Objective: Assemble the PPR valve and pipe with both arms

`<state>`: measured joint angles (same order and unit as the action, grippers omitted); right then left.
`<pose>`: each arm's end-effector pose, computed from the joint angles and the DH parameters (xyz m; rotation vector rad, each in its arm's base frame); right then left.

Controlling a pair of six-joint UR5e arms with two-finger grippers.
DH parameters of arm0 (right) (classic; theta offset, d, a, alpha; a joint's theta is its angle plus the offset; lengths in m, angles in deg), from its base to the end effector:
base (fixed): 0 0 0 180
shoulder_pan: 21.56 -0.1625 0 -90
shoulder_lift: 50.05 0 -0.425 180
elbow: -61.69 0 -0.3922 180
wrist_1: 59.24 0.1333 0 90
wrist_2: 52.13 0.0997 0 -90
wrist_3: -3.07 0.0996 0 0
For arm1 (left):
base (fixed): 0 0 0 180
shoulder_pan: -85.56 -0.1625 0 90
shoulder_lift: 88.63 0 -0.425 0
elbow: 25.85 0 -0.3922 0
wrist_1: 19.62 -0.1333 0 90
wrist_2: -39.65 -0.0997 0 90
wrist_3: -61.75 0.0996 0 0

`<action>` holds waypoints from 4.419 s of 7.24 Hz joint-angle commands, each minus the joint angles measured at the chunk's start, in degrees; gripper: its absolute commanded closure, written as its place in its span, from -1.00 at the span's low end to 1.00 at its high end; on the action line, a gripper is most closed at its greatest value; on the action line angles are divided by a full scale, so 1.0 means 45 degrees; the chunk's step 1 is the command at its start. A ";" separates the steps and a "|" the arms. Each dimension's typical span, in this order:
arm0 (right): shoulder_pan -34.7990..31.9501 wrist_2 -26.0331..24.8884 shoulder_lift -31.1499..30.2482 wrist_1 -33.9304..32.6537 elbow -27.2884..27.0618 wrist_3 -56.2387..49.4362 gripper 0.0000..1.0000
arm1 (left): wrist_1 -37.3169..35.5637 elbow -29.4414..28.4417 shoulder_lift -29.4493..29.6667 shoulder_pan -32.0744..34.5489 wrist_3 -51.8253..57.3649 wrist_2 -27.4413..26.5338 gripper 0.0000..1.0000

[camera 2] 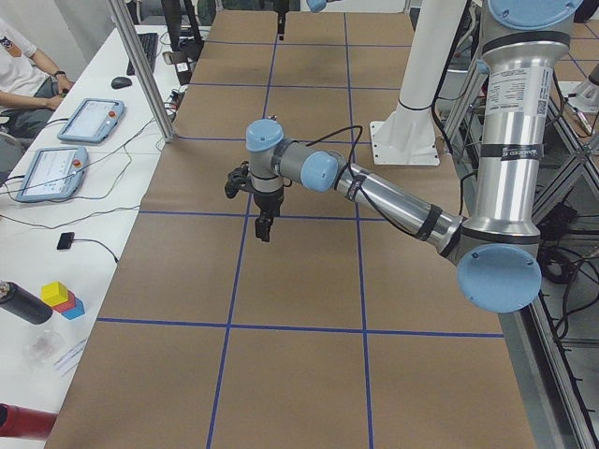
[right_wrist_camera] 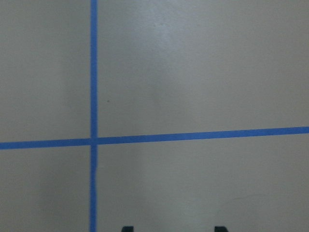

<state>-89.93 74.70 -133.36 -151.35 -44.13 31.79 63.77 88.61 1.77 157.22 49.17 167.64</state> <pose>-0.1281 -0.5227 0.4744 0.0405 -0.7213 0.0039 0.0821 -0.4765 0.4659 0.1206 0.7163 0.2017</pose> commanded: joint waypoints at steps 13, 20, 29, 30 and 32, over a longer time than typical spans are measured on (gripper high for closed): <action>-0.2618 0.1561 -0.1354 0.2149 0.1231 -0.3161 -1.00 | -0.1500 -0.0767 -0.0403 0.2222 0.1584 0.1421 -0.99; -0.2423 0.1698 -0.0668 0.1915 0.1288 -0.2907 -1.00 | -0.1461 -0.0356 -0.0577 0.2222 0.1564 0.1441 -0.99; -0.2364 0.1756 -0.0160 0.1934 0.1934 -0.2907 -1.00 | -0.1383 -0.0259 -0.0402 0.2183 0.1584 0.1285 -0.99; -0.2306 0.1757 -0.0160 0.1934 0.1915 -0.2907 -1.00 | -0.1383 -0.0279 -0.0382 0.2183 0.1565 0.1304 -0.99; -0.2305 0.1776 -0.0121 0.1934 0.1856 -0.2907 -1.00 | -0.1383 -0.0259 -0.0362 0.2163 0.1545 0.1304 -0.99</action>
<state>-100.35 82.66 -134.03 -142.64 -35.68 18.71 57.55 87.44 0.09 167.01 56.16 173.51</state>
